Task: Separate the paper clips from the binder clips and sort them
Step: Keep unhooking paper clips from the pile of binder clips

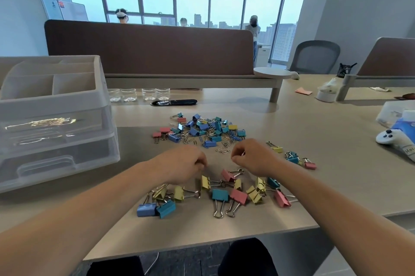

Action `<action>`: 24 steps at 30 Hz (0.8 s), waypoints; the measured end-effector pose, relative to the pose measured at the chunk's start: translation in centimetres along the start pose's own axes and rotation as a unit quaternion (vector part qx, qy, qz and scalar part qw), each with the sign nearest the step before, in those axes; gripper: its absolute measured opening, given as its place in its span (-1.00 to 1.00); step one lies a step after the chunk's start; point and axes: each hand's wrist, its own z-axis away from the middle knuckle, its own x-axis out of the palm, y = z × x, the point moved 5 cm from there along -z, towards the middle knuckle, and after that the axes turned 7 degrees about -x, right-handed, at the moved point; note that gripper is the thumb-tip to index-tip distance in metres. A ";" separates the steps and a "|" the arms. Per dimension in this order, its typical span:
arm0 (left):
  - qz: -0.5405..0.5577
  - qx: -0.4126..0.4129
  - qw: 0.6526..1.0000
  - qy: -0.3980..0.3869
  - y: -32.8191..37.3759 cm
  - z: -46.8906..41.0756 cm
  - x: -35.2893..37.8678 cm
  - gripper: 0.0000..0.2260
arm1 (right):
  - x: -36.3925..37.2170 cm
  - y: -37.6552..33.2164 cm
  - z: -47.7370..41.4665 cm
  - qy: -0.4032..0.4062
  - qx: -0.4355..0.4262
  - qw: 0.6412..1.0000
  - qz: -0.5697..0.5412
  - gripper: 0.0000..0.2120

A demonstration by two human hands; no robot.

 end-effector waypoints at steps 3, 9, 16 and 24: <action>-0.006 -0.037 0.999 0.024 -2.6 -1.0 -0.8 -0.76 | 0.1 0.2 -1.1 0.001 0.013 1.000 0.028 -0.87; -0.035 -0.101 0.994 0.009 -7.1 -3.9 -0.9 -0.72 | 0.9 -0.9 -4.1 0.008 0.003 0.998 0.060 -0.79; -0.033 -0.125 0.988 0.087 -10.4 -7.1 -1.8 -0.78 | 1.7 -1.7 -9.1 0.019 -0.013 0.990 0.140 -0.66; -0.001 -0.112 0.988 0.106 -11.3 -9.1 -1.4 -0.81 | 2.6 -2.6 -11.5 0.059 -0.003 0.967 0.248 -0.66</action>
